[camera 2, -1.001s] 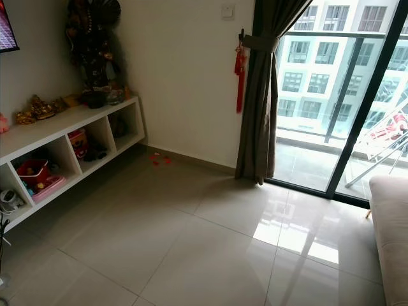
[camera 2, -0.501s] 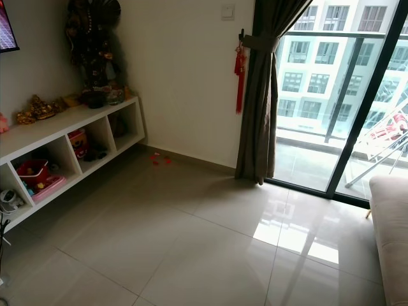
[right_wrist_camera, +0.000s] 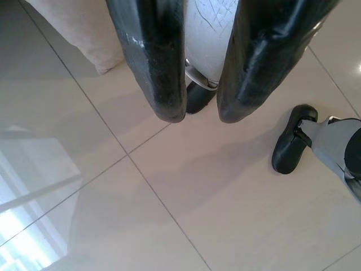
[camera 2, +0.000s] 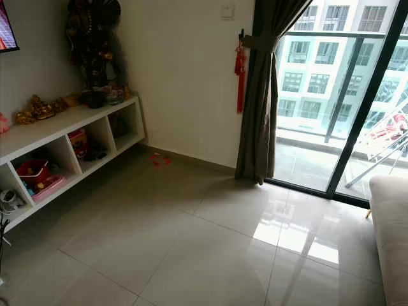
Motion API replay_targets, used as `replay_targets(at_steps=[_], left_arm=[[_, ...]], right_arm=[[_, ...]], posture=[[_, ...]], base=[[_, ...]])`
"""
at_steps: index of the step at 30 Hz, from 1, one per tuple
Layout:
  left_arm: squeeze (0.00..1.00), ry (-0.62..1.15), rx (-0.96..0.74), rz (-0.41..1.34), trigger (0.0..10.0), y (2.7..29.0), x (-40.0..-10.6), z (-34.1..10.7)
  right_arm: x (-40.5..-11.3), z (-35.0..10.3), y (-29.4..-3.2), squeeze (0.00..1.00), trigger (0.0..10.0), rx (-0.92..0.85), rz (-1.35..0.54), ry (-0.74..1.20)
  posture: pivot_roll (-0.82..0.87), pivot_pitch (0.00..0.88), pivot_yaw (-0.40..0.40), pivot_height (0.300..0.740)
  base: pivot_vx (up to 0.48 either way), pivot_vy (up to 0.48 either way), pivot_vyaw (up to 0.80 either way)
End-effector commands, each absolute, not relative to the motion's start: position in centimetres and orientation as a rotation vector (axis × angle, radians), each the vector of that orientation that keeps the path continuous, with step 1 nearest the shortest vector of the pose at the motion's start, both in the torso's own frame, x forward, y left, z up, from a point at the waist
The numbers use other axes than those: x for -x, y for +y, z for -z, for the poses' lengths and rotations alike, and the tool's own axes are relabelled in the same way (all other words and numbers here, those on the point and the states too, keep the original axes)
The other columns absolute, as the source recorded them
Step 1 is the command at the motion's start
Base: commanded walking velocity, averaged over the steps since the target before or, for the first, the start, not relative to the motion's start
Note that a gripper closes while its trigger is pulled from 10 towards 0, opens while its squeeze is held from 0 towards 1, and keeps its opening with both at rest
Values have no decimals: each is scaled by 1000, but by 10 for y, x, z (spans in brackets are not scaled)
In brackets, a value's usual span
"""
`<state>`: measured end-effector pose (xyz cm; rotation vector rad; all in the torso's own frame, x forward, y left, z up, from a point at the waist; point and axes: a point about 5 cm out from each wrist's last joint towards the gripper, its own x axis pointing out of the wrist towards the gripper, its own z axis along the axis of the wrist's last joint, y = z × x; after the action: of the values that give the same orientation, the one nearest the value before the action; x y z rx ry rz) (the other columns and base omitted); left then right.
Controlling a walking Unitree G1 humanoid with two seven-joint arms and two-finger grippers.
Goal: Move the pillow to the sofa from floor
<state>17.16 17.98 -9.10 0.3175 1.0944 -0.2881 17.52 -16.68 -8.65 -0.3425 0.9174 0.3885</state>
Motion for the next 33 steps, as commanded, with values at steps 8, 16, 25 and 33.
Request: replay_targets(at_steps=[8,16,25,33], left_arm=[[0,1121,0,372,10000,89,-203,74],[0,1121,8,382,10000,85,-205,73],[0,1112,-7,395,10000,82,-212,68],[0,1089,-29,405,10000,78,-220,63]], right_arm=[[-183,85,-168,0,10000,203,-348,991],[-185,83,-169,0,10000,201,-336,973],[-186,82,-171,0,10000,208,-334,966],[-187,82,-172,0,10000,211,-332,959]], posture=[[-14,0,-2,740],[-17,0,-5,740],[-22,0,-9,740],[-24,0,-8,740]], base=[[0,0,0],[0,0,0],[0,0,0],[0,0,0]])
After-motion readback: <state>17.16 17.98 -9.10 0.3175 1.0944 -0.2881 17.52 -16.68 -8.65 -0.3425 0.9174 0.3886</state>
